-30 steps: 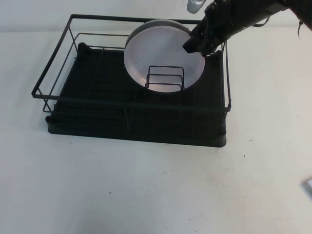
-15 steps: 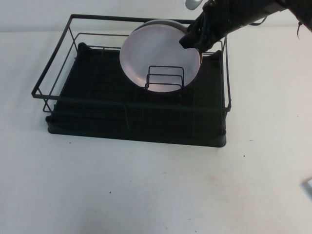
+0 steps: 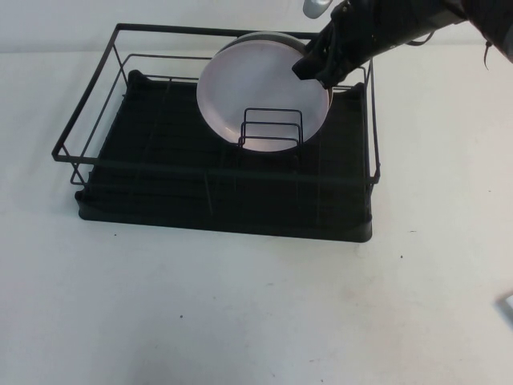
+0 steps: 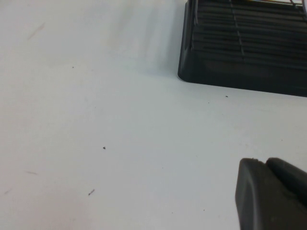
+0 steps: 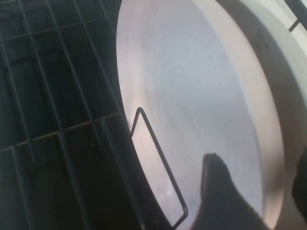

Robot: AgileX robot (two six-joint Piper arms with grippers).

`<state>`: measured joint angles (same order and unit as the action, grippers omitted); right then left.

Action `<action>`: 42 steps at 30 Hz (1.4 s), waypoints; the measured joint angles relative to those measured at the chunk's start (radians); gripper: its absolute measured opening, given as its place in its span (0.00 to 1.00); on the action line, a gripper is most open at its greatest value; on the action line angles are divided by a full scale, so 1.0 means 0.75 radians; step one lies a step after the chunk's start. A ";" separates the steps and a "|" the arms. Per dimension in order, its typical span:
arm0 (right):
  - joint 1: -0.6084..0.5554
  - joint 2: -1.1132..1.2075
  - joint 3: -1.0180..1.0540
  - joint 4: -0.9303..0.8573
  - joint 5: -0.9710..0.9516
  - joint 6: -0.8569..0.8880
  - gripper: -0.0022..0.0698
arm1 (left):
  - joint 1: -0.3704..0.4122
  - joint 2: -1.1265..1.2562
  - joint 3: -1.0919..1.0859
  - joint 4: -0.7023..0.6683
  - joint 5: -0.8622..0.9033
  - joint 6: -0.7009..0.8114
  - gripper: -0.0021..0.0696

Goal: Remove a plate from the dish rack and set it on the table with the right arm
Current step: Grasp the plate from the shelf

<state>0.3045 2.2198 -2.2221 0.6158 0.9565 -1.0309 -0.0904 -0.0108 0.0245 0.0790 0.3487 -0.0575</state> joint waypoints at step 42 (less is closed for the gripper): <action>-0.002 0.044 0.000 0.018 -0.018 -0.010 0.19 | 0.000 0.000 0.000 0.000 0.000 0.000 0.02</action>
<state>0.3026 2.2531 -2.2221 0.6290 0.9427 -1.0384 -0.0904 -0.0108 0.0245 0.0790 0.3487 -0.0575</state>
